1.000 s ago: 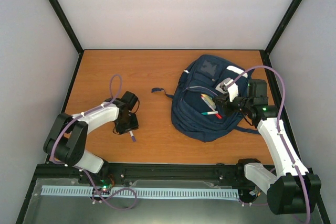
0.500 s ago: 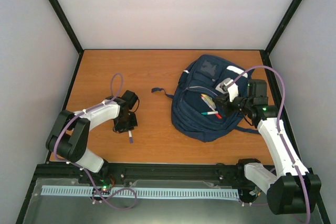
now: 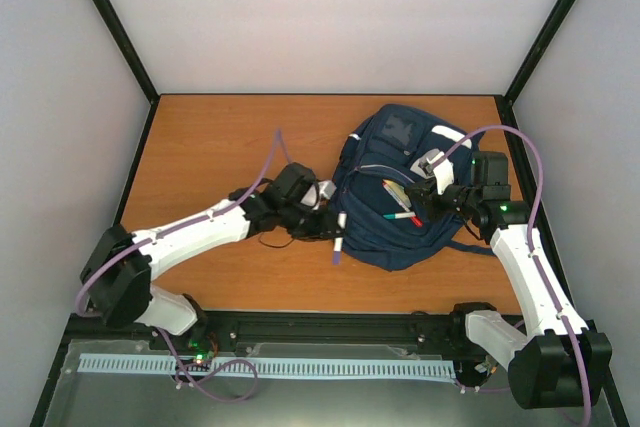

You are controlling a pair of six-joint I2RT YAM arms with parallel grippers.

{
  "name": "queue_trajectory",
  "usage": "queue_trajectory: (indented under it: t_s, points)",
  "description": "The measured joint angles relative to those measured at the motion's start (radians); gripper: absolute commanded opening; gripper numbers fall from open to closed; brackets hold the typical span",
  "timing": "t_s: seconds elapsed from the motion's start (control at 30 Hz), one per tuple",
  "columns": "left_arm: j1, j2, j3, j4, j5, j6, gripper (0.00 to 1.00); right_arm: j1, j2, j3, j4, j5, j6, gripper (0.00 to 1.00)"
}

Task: Pack the student bag
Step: Place the stationery in the student bag.

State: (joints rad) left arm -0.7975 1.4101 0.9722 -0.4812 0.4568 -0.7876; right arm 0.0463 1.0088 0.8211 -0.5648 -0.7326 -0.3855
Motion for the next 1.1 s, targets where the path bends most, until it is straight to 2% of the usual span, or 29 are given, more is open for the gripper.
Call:
queue_trajectory:
  t_s: [0.13, 0.3, 0.33, 0.73, 1.1]
  points:
    - [-0.093, 0.096, 0.071, 0.15, 0.044, -0.069, 0.07, 0.0, 0.0, 0.0, 0.0, 0.0, 0.0, 0.03]
    - [-0.125, 0.23, 0.118, 0.312, 0.051, -0.185, 0.07, 0.0, 0.0, 0.0, 0.0, 0.0, 0.0, 0.03]
    - [-0.125, 0.301, 0.155, 0.393, 0.038, -0.259, 0.06, 0.0, 0.0, 0.0, 0.0, 0.0, 0.0, 0.03]
    - [-0.136, 0.474, 0.289, 0.626, -0.042, -0.501, 0.07, -0.001, 0.0, 0.0, 0.013, 0.028, 0.001, 0.03]
    - [-0.151, 0.512, 0.3, 0.654, -0.252, -0.668, 0.08, -0.001, -0.001, 0.0, 0.021, 0.016, 0.0, 0.03]
